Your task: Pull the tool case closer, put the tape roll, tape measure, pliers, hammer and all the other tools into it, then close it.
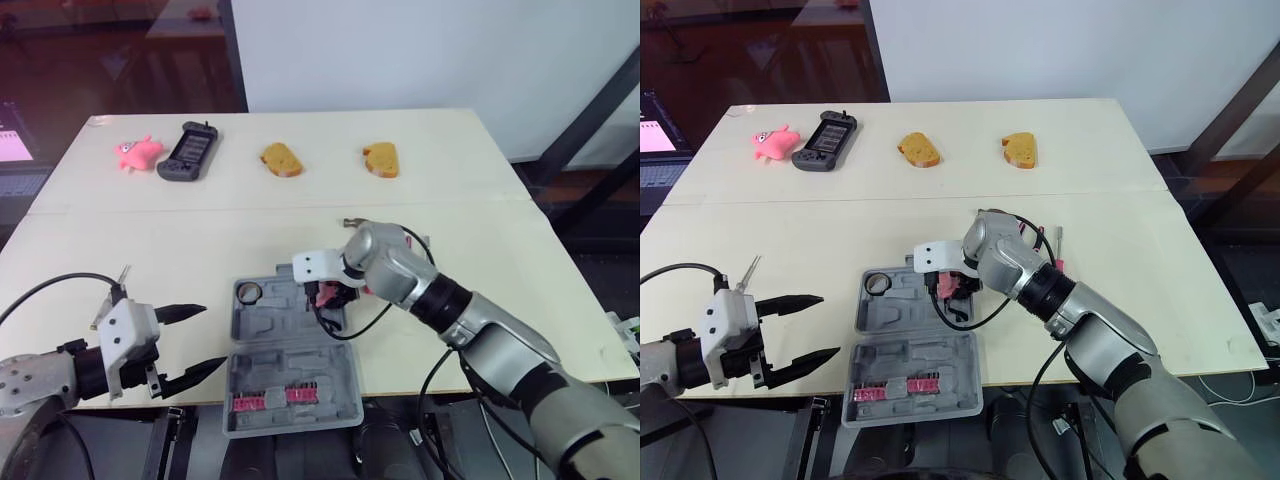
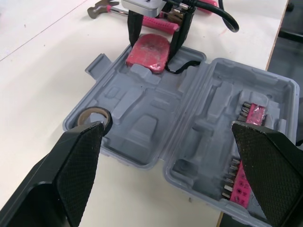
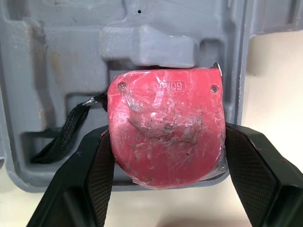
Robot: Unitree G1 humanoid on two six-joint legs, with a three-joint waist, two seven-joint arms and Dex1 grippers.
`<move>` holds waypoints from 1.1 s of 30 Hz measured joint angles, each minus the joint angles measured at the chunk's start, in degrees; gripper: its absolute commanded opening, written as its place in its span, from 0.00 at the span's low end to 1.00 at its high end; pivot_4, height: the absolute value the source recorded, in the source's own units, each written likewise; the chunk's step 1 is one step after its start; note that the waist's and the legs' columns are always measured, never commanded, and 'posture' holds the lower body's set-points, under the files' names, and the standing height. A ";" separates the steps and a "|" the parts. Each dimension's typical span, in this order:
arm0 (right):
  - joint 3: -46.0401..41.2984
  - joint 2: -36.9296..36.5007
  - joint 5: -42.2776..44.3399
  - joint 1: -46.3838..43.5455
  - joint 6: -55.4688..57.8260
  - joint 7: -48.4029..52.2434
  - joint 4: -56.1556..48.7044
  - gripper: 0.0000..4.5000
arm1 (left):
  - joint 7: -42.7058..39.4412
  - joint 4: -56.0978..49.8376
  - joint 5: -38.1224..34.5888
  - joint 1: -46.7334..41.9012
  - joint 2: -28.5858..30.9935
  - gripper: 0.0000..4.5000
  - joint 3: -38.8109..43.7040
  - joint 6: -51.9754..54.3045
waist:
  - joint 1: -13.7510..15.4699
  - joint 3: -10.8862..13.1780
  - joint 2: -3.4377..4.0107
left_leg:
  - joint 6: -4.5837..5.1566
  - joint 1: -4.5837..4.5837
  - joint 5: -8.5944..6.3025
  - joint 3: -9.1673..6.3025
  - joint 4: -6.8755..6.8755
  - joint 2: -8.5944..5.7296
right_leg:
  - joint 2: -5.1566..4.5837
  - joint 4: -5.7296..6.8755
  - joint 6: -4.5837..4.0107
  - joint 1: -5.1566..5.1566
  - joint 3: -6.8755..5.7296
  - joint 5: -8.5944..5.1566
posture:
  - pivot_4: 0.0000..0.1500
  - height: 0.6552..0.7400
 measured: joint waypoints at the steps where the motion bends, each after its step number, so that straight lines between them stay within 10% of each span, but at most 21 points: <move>1: -0.05 -0.08 0.00 0.33 0.62 0.12 -0.73 0.65 | -0.01 0.03 0.07 -0.14 0.00 1.00 -0.09 0.00 | 0.01 0.00 0.00 | 0.00 0.00 0.00 0.00 0.00 0.00 | 0.00 0.00 0.00 0.00 0.00 0.00 | 1.00 0.81; 3: -0.18 -0.10 0.00 0.91 1.48 0.17 -1.72 0.65 | -0.06 0.08 0.23 -0.35 0.14 1.00 -0.47 0.00 | -0.01 0.00 0.00 | 0.00 0.00 0.00 0.00 -0.01 0.00 | 0.00 0.00 0.00 0.00 0.00 0.00 | 1.00 0.81; 6: -0.45 -0.15 0.00 1.13 2.38 -0.40 -2.45 0.98 | -0.28 0.76 0.38 -1.01 0.60 1.00 -1.37 0.00 | -0.03 0.00 0.00 | 0.00 0.00 0.00 0.00 -0.01 0.00 | 0.01 0.00 -0.01 -0.02 0.00 0.00 | 1.00 0.81; 27: -20.26 -6.16 13.69 8.45 0.11 -2.76 -23.77 0.99 | -2.40 3.30 0.85 -3.90 1.93 1.00 -3.94 0.46 | 0.19 -0.01 -0.02 | 0.00 -0.02 0.00 0.00 -0.01 0.00 | -0.02 -0.06 -0.03 0.00 0.00 -0.02 | 1.00 0.81; 33: -23.31 -6.17 20.94 16.17 -5.56 -3.95 -24.33 0.46 | -2.92 4.10 0.13 -6.44 1.95 1.00 -3.93 0.29 | -0.10 0.00 -0.01 | 0.00 -0.01 0.00 0.00 -0.03 0.00 | 0.00 -0.06 0.06 0.01 0.01 0.03 | 1.00 0.81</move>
